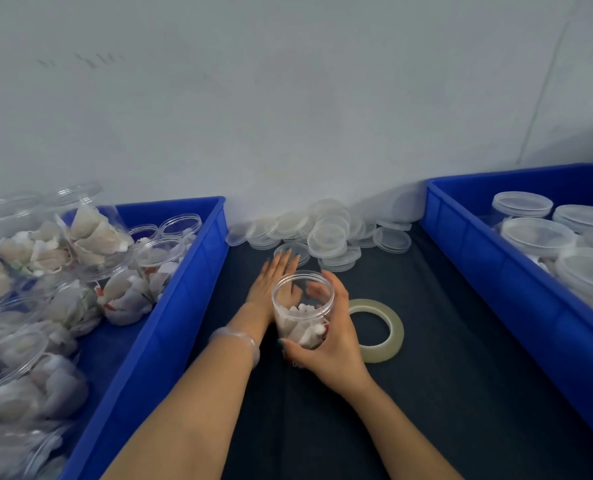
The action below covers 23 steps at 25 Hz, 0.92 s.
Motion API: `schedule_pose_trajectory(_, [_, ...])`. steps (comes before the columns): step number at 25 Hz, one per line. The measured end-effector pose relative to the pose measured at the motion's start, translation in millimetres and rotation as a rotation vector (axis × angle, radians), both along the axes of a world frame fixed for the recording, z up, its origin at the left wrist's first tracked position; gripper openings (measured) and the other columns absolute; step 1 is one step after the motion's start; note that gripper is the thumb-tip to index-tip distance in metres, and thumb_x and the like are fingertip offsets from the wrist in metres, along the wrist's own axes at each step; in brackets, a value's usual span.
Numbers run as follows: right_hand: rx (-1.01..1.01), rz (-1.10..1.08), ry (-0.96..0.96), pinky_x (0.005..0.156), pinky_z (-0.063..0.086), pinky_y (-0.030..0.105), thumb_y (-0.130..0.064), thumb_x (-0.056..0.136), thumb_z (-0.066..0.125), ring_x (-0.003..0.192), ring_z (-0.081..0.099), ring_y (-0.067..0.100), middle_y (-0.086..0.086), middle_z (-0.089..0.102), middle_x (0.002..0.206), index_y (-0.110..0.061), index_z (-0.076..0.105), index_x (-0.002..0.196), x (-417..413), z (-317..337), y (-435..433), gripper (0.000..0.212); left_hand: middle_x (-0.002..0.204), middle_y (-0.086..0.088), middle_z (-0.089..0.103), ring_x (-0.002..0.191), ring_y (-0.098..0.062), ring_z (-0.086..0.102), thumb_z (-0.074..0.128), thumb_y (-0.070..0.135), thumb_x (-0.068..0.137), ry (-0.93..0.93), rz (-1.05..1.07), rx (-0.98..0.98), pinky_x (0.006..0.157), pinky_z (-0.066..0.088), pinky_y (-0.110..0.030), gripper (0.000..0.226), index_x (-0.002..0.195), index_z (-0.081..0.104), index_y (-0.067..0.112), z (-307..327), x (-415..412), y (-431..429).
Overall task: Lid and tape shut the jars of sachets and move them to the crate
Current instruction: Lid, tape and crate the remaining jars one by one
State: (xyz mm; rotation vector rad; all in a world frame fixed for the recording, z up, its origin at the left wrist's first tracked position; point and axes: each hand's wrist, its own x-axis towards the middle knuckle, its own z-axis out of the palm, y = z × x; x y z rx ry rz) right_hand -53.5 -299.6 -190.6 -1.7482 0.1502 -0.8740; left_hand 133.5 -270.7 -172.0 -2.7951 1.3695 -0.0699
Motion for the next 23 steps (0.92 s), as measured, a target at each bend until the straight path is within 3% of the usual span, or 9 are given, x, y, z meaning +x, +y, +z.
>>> schedule_pose_trajectory(3, [0.012,0.001,0.008,0.101,0.044,0.018,-0.016,0.062,0.088,0.131,0.051,0.011,-0.012,0.052,0.138,-0.032,0.025,0.149,1,0,-1,0.108,0.167,-0.007,-0.004,0.154,-0.02,-0.008,0.032,0.029,0.105,0.027,-0.02,0.005,0.122,-0.009,-0.034,0.066,0.158,-0.002,0.01,-9,13,-5])
schedule_pose_trajectory(5, [0.014,0.004,0.011,0.102,0.044,0.019,-0.017,0.062,0.087,0.132,0.05,0.011,-0.013,0.052,0.138,-0.034,0.025,0.149,1,0,-1,0.108,0.165,-0.011,0.018,0.154,-0.021,0.008,0.038,0.031,0.102,0.028,-0.032,-0.125,0.122,-0.006,-0.032,0.064,0.157,0.016,0.009,-12,10,0])
schedule_pose_trajectory(7, [0.013,0.008,0.002,0.101,0.045,0.02,-0.017,0.062,0.087,0.132,0.05,0.012,-0.014,0.052,0.137,-0.035,0.025,0.149,1,-1,-1,0.108,0.142,-0.014,0.047,0.138,-0.026,0.039,0.05,0.044,0.096,-0.116,-0.022,-0.364,0.123,0.012,-0.038,0.06,0.146,0.041,0.011,-17,1,11])
schedule_pose_trajectory(9, [0.013,0.009,0.001,0.102,0.047,0.023,-0.017,0.063,0.087,0.132,0.05,0.011,-0.016,0.052,0.137,-0.036,0.024,0.149,1,-1,-1,0.108,0.131,-0.011,0.047,0.123,-0.027,0.047,0.06,0.058,0.088,-0.149,0.038,-0.546,0.112,0.035,-0.041,0.065,0.137,0.049,0.018,-21,-9,24])
schedule_pose_trajectory(12, [0.015,0.019,0.022,0.102,0.048,0.026,-0.019,0.063,0.087,0.131,0.051,0.009,-0.018,0.052,0.137,-0.037,0.022,0.15,0,-2,-1,0.111,0.161,-0.016,0.017,0.148,-0.031,0.018,0.057,0.064,0.089,0.163,0.1,-0.443,0.119,0.023,-0.044,0.081,0.155,0.027,0.027,-20,-11,33])
schedule_pose_trajectory(14, [0.023,0.023,0.053,0.099,0.047,0.019,-0.023,0.062,0.089,0.128,0.053,0.004,-0.023,0.053,0.135,-0.037,0.02,0.151,-2,-2,-1,0.114,0.157,-0.013,0.031,0.145,-0.032,0.03,0.058,0.059,0.091,0.306,0.096,-0.424,0.118,0.028,-0.045,0.072,0.151,0.035,0.026,-19,-11,34])
schedule_pose_trajectory(17, [0.012,0.009,0.07,0.091,0.044,0.009,-0.029,0.06,0.092,0.121,0.054,-0.002,-0.027,0.055,0.128,-0.034,0.035,0.143,-3,-2,-2,0.102,0.132,-0.003,0.051,0.118,-0.021,0.056,0.065,0.05,0.091,0.483,0.12,-0.729,0.098,0.049,-0.041,0.048,0.132,0.053,0.029,-14,-20,38])
schedule_pose_trajectory(20, [0.021,-0.005,0.076,0.092,0.044,0.009,-0.031,0.059,0.093,0.121,0.054,-0.002,-0.024,0.055,0.128,-0.034,0.04,0.139,-3,-1,-2,0.096,0.128,0.012,0.059,0.117,-0.008,0.06,0.059,0.048,0.095,0.772,0.126,-1.127,0.095,0.047,-0.021,0.046,0.139,0.05,0.038,3,-38,53])
schedule_pose_trajectory(23, [0.03,0.004,0.078,0.092,0.045,0.01,-0.032,0.06,0.092,0.121,0.055,-0.001,-0.024,0.055,0.128,-0.035,0.039,0.139,-2,-1,-2,0.095,0.137,0.009,0.059,0.128,-0.012,0.054,0.052,0.056,0.094,0.841,-0.109,-1.236,0.108,0.042,-0.036,0.041,0.133,0.057,0.045,24,-59,78])
